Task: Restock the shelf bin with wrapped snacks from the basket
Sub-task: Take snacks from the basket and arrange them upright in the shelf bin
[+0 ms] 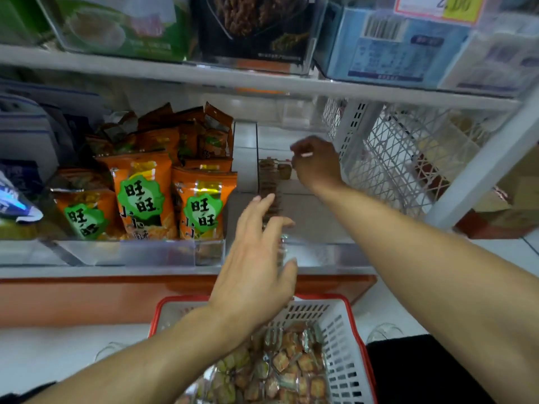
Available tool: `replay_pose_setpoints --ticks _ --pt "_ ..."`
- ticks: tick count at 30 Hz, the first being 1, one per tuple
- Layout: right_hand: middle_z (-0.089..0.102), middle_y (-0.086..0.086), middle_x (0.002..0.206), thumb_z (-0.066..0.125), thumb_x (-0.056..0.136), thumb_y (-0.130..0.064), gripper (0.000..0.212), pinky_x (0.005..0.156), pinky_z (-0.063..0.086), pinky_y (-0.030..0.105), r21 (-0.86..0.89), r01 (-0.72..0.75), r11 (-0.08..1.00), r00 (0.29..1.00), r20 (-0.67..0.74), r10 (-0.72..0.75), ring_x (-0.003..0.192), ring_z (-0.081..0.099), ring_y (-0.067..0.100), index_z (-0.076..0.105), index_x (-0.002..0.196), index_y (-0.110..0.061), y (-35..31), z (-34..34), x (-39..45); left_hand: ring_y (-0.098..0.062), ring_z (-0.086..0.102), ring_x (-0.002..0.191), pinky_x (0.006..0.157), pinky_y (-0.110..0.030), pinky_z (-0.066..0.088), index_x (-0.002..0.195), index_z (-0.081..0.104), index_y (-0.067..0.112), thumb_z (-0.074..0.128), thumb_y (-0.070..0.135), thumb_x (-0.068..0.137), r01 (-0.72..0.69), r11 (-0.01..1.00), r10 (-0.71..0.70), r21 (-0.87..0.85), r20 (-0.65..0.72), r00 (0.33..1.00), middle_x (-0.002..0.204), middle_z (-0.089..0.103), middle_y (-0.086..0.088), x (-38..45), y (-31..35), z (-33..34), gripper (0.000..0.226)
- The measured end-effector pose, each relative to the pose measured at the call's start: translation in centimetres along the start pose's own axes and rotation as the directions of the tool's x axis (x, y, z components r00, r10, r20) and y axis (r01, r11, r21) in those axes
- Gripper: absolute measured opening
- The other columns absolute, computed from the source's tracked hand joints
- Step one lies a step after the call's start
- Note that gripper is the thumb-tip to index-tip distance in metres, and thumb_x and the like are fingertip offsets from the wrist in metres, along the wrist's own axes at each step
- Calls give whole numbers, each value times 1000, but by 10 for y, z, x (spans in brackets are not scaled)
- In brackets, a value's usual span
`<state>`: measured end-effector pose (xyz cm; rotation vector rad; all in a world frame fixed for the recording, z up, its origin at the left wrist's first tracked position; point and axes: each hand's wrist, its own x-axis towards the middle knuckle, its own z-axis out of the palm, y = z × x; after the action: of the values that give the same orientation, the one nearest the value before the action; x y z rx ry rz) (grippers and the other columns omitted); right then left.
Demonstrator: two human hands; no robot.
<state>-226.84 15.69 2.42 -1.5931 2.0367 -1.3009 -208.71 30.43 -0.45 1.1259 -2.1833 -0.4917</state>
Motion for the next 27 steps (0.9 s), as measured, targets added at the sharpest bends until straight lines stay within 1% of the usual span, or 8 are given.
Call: replay_pose_setpoints --ticks 3,5,8,12,14,17,23,27 --pt "66 -12 80 62 82 5 26 70 48 17 287 230 930 968 -162 -190 73 64 5 62 83 -21 -35 -13 -54 -10 53 100 84 -30 45 95 51 31 65 25 87 7 999 -4 -44 65 998 100 59 12 -12 4 -12 17" --pt "65 -6 79 62 81 3 22 66 49 20 313 400 861 910 -245 -333 69 61 6 62 83 -19 -43 -17 -96 -15 58 86 73 -36 47 90 49 28 62 30 89 63 998 -68 26 369 927 88 62 10 -26 5 -15 14" --pt "62 7 81 59 78 8 14 58 45 24 303 610 732 792 -190 -581 67 55 17 61 79 -6 -21 -7 -165 -27 64 104 78 -32 47 114 56 25 58 35 94 -114 939 -209 326 798 565 112 69 -1 -53 -5 -6 22" --pt "60 5 85 58 81 -1 8 59 46 33 132 509 851 786 333 -521 71 56 23 62 83 -8 63 22 -239 -34 62 114 87 -40 50 135 56 10 57 29 98 -185 887 -393 424 901 184 127 65 -15 -85 -28 30 41" --pt "63 1 97 56 86 -8 13 71 50 36 -202 364 909 670 735 -105 86 62 25 60 92 -19 118 32 -259 -34 61 117 94 -43 53 137 54 10 58 28 98 -89 887 -433 453 883 183 131 63 -16 -96 -45 49 43" --pt "67 5 106 58 88 -19 12 81 50 33 -467 286 837 376 858 351 102 64 30 61 99 -25 193 36 -297 -33 59 123 100 -41 51 140 50 13 57 31 98 -20 869 -479 494 851 215 137 60 -14 -120 -81 73 46" --pt "33 0 160 78 70 -59 107 104 41 37 -500 170 849 215 860 464 139 44 27 18 156 -39 240 59 -343 -30 66 111 91 -39 56 128 55 18 63 26 90 147 823 -567 548 804 181 127 66 -10 -165 -132 115 40" --pt "18 3 162 83 71 -20 103 92 46 38 -509 288 811 185 861 474 132 49 31 22 153 -32 247 81 -359 -21 64 105 91 -36 55 129 54 34 69 31 84 316 844 -514 434 823 241 126 65 0 -186 -133 159 47"
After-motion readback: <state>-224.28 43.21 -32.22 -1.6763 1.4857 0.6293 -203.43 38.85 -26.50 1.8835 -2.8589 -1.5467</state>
